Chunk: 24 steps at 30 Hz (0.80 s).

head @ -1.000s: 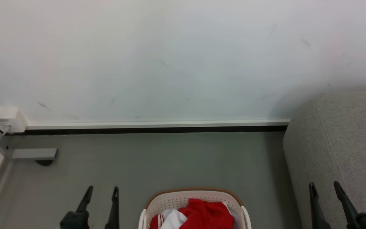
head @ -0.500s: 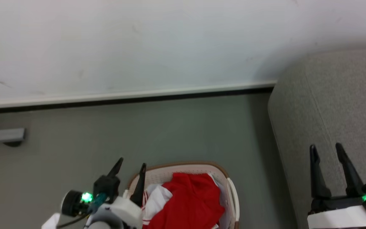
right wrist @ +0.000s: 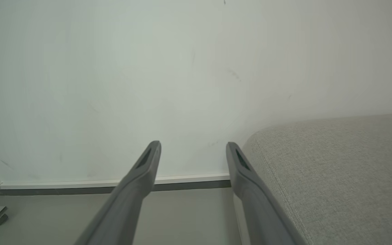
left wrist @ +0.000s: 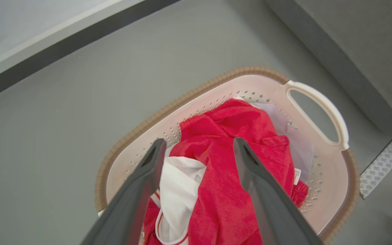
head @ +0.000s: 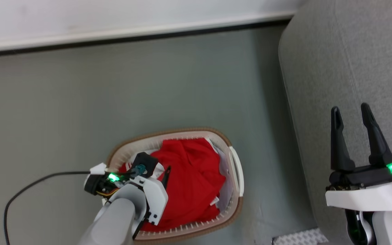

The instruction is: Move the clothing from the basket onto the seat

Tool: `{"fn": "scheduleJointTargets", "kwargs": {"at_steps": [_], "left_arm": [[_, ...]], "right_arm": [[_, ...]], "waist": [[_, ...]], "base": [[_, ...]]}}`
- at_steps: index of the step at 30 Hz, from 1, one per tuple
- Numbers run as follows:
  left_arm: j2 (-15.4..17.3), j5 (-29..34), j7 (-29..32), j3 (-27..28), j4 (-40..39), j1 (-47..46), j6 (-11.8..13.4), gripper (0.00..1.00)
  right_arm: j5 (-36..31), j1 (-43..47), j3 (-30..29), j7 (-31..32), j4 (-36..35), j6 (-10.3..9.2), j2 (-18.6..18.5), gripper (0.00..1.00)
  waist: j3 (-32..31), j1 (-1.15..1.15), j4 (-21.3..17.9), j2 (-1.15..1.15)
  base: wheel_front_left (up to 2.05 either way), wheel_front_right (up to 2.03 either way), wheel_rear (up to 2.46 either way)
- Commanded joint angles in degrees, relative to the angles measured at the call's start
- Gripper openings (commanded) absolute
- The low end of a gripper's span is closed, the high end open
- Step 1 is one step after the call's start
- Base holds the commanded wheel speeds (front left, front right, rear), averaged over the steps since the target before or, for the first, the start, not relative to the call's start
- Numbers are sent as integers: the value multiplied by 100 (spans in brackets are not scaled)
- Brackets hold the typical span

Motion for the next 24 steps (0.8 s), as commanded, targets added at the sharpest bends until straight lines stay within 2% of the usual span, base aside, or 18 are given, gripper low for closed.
{"fn": "scheduleJointTargets", "kwargs": {"at_steps": [1,10,17,24], "left_arm": [[28,-150,165,-95,203,-151,-29,100],[29,-680,433,-450,677,-563,120,100],[95,-722,354,-383,1147,-1081,514,100],[232,-807,320,-356,1508,-1465,513,100]], "right_arm": [[74,-165,23,3,-85,-12,-4,100],[246,-511,20,3,-347,-12,-4,100],[301,-629,10,3,-564,-12,-4,100],[313,-708,82,3,-641,-12,-4,100]], "waist": [[571,-1,-237,0],[1308,-1,-452,0],[1763,-1,-546,0],[2117,-1,-626,0]], "base": [[0,0,0],[0,0,0],[0,0,0],[0,0,0]]}}
